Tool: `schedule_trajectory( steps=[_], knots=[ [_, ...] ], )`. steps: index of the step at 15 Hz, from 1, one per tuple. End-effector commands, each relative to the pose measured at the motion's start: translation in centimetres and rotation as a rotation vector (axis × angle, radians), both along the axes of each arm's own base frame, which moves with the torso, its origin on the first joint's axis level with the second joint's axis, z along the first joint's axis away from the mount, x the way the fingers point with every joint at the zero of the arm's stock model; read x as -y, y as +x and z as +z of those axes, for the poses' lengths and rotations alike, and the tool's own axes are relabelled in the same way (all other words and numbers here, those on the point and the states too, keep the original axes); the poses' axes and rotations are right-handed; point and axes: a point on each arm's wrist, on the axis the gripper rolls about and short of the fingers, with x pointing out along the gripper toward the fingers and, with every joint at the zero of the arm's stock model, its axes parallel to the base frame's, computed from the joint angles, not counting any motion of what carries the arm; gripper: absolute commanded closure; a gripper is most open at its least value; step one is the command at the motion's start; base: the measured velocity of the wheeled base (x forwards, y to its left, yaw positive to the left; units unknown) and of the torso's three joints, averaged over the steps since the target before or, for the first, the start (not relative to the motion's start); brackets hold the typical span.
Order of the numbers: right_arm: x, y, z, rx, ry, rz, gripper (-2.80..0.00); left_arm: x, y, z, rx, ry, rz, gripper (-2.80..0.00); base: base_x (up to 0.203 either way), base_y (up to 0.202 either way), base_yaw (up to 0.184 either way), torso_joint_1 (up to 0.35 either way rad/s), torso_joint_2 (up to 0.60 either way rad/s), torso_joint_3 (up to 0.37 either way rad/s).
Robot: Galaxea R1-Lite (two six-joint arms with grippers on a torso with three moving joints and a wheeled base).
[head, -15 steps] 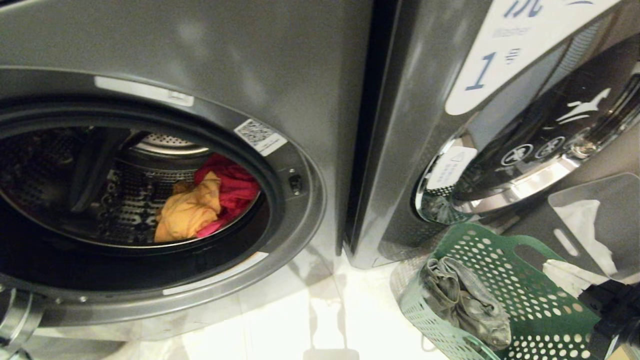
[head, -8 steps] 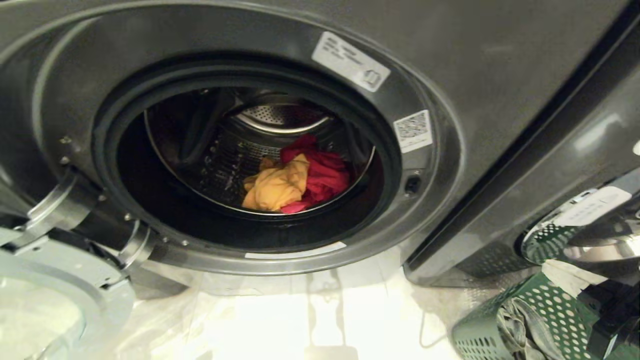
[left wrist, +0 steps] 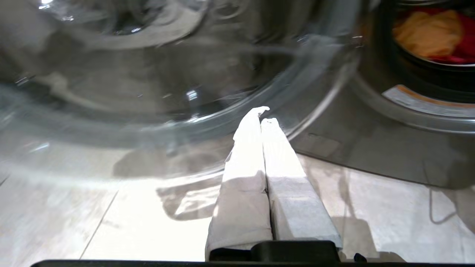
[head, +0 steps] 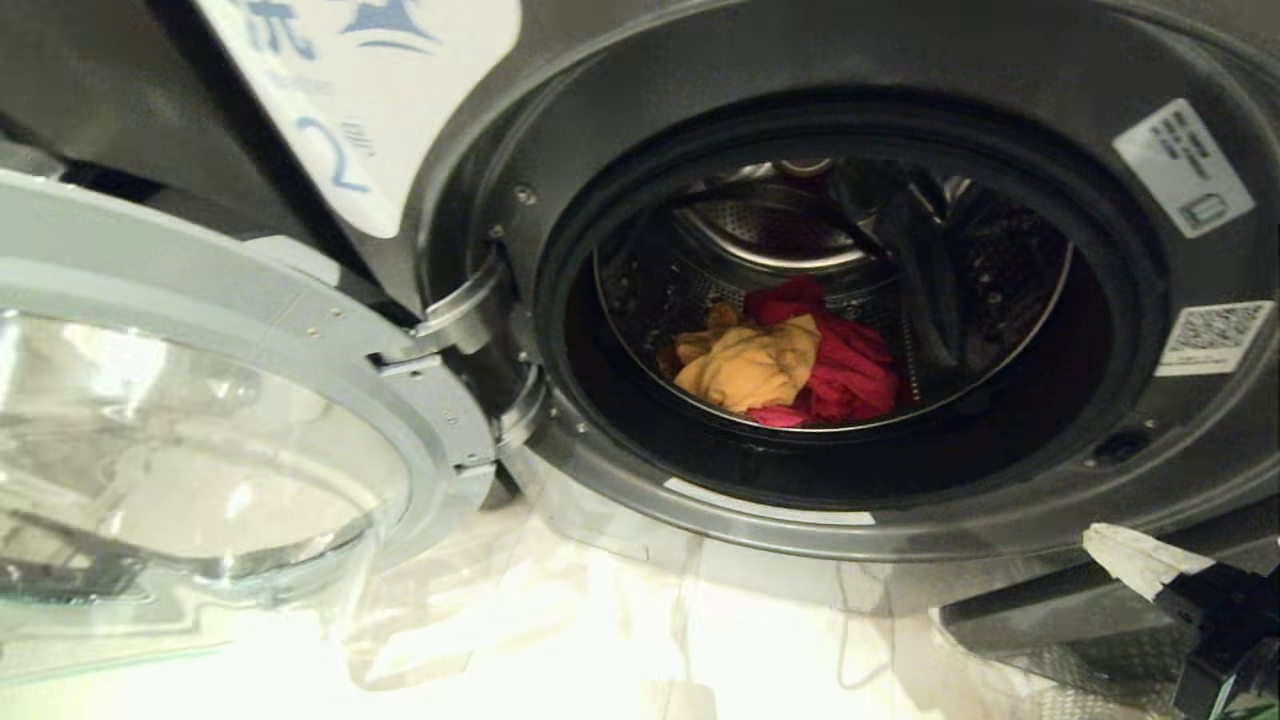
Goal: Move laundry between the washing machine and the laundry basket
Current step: Pick a cloth and place it into the basket
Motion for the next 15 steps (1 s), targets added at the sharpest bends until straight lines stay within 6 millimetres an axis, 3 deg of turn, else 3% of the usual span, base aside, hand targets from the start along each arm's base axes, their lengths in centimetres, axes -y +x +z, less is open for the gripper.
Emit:
schedule_trajectory(
  steps=[1,7,10,15],
  knots=[
    [-0.1,-0.2,0.1,0.012,-0.001,0.011,0.0,0.0,0.3,-1.1,-0.04,0.0,0.001,0.0,0.003,-0.007,0.18,0.002,0.0,-0.002],
    [-0.3,-0.9,-0.9,0.054,0.0,0.078,0.0,0.0,0.3,-1.1,-0.04,-0.001,0.0,0.0,0.003,-0.006,0.135,0.002,0.0,0.0],
    [-0.4,-1.4,-2.1,0.017,-0.025,0.11,0.0,0.0,0.3,-1.1,-0.04,0.0,0.001,0.0,0.0,0.0,0.0,0.0,0.0,0.0],
    [-1.6,-1.7,-2.4,0.004,-0.034,0.223,0.0,0.0,0.3,-1.1,-0.04,0.0,0.001,0.0,0.0,0.0,0.0,0.0,0.0,0.0]
  ],
)
